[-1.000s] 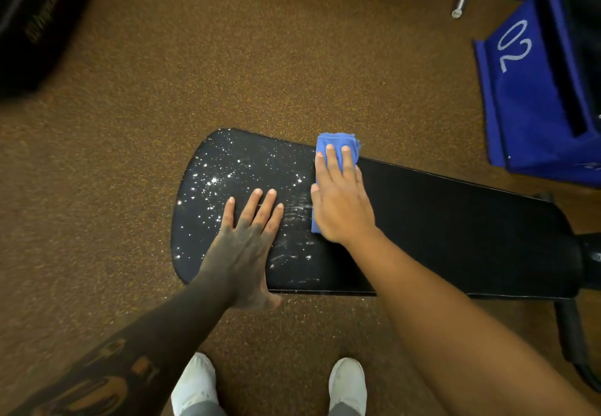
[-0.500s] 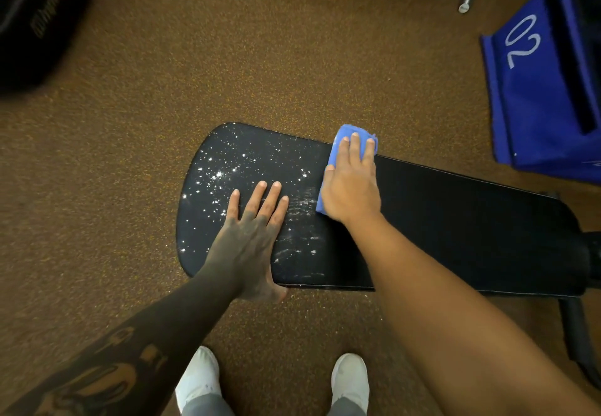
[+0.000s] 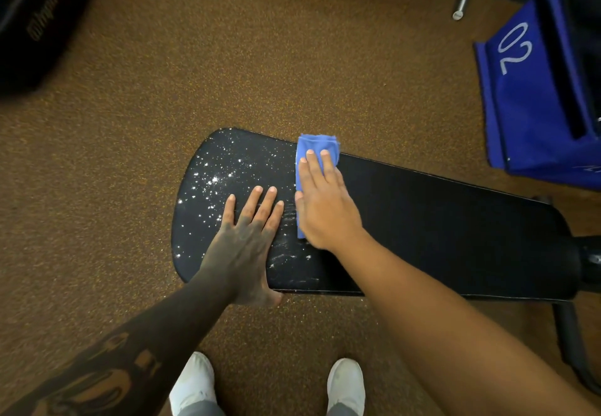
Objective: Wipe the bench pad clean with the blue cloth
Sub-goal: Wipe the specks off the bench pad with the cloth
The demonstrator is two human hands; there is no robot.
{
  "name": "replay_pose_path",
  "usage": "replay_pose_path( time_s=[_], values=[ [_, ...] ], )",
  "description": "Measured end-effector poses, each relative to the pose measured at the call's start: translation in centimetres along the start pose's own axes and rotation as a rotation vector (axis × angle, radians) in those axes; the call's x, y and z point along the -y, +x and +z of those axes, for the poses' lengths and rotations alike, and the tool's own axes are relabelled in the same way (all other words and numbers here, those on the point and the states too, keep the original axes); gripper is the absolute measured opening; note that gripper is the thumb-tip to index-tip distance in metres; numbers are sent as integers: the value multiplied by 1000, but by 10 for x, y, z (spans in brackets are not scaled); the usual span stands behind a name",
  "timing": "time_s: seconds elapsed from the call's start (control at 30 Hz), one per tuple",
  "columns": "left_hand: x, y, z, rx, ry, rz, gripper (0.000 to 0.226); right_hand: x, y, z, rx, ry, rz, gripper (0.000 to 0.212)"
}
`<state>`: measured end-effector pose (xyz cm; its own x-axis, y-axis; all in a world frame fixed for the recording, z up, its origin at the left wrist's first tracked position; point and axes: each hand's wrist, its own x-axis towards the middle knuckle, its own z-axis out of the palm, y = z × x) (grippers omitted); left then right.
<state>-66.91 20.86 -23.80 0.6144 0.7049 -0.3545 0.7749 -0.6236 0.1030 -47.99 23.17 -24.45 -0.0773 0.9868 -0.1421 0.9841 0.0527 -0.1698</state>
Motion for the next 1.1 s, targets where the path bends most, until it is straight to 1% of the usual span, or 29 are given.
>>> replay_pose_path(
  time_s=[0.03,0.1,0.17,0.2,0.23,0.33,0.37,0.4,0.47,0.53,0.6,0.67,0.73,0.77,0.83,0.9,0.93,1.03,1.1],
  values=[
    [0,0,0,0,2,-1,151,-8,3,-1,4,-6,10,60],
    [-1,-1,0,8,11,-1,151,-17,16,-2,-18,-9,108,59],
    [-1,-1,0,5,18,-2,151,-9,27,1,-32,16,203,60],
    [-1,0,0,1,17,-3,151,-2,27,3,-33,33,213,60],
    [-1,-1,0,0,16,-1,151,3,23,4,-28,35,186,61],
    [-1,-1,-1,2,15,0,150,4,-8,3,7,-22,1,60],
    [-1,-1,-1,-4,9,-2,150,-3,-13,2,15,-38,-17,60],
    [-1,-1,-2,-7,4,-3,150,-10,-11,1,13,-47,8,60],
    [-1,-1,-2,9,2,-1,151,-17,3,0,-1,-56,125,61],
    [-1,0,-1,18,14,-6,152,-9,11,2,5,-14,206,63],
    [-1,0,0,18,24,-9,152,9,-3,3,6,21,174,63],
    [-1,-1,-1,24,24,-9,152,19,-33,6,21,-9,53,63],
    [0,-1,-1,25,20,-14,152,12,-45,7,32,-31,4,62],
    [0,-1,-2,26,16,-14,152,7,-41,7,25,-27,25,61],
    [0,-1,-2,26,13,-9,152,6,-26,6,12,-17,137,62],
    [1,-1,-1,20,16,-12,152,20,-22,6,6,15,216,63],
    [1,-1,0,16,17,-12,152,30,-27,6,11,30,210,64],
    [1,-2,0,9,12,-8,152,37,-60,9,45,-26,50,63],
    [2,-3,0,0,16,-11,152,19,-66,9,51,-44,44,63]
  ],
)
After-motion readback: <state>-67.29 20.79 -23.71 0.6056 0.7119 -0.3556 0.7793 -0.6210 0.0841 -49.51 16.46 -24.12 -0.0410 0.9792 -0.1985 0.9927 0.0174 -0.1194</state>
